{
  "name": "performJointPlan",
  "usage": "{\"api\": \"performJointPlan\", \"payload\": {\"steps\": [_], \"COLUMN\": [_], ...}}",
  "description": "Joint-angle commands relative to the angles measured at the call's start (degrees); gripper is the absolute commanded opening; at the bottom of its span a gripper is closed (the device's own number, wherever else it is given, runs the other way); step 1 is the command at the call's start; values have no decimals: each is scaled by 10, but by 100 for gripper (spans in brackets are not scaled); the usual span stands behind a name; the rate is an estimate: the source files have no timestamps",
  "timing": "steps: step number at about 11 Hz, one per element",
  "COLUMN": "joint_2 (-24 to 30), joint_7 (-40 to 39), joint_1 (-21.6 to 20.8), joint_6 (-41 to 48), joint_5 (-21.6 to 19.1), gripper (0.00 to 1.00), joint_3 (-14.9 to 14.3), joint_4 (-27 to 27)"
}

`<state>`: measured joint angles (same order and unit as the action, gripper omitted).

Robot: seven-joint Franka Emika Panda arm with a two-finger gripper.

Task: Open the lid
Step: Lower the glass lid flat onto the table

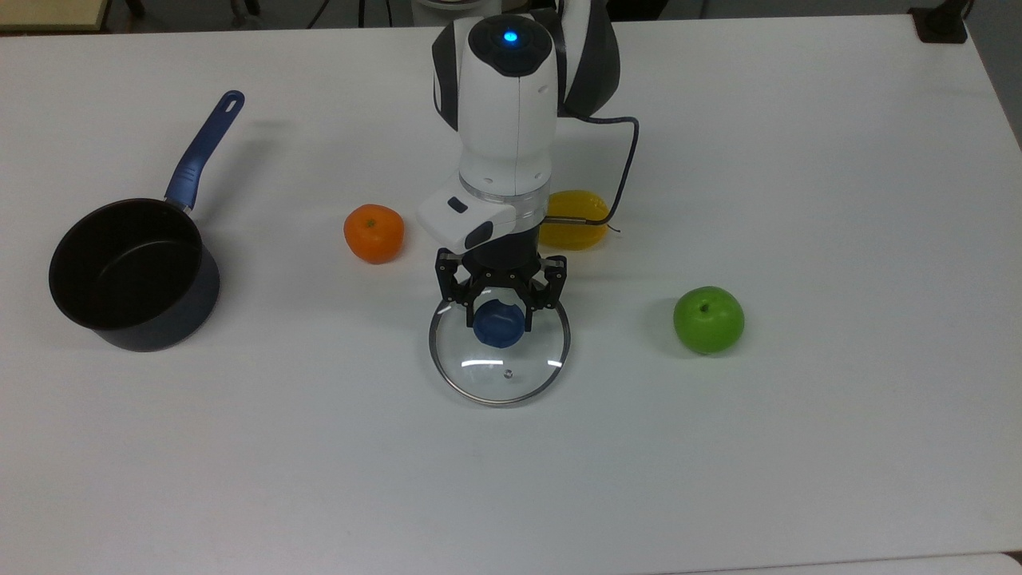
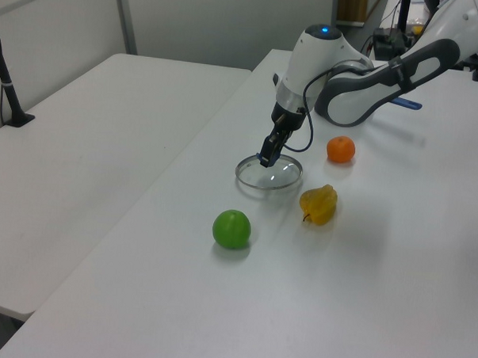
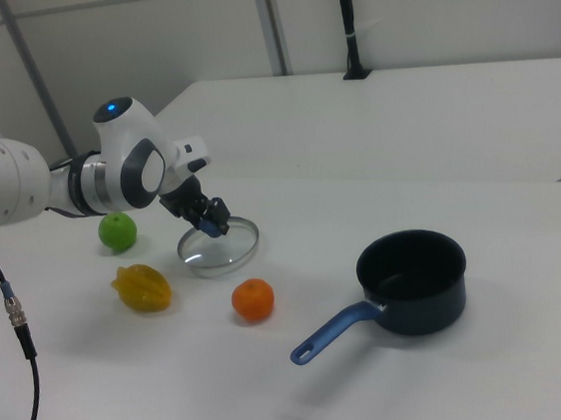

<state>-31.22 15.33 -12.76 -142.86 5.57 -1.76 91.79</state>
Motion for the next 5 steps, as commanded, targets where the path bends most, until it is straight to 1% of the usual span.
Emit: {"api": "performJointPlan", "payload": {"steps": [1,2,3,5], "joint_2": [-1,-1,-2,-6], "joint_7": [10,10,10,10], "joint_1": [-9,-10,-10,-10], "joint_6": [-15,-15,-15,-15], "joint_5": [26,30,33,48], "gripper": [59,59,62,64], "joint_3": [-9,-9,-9,-9], "joint_4": [1,1,1,1]}}
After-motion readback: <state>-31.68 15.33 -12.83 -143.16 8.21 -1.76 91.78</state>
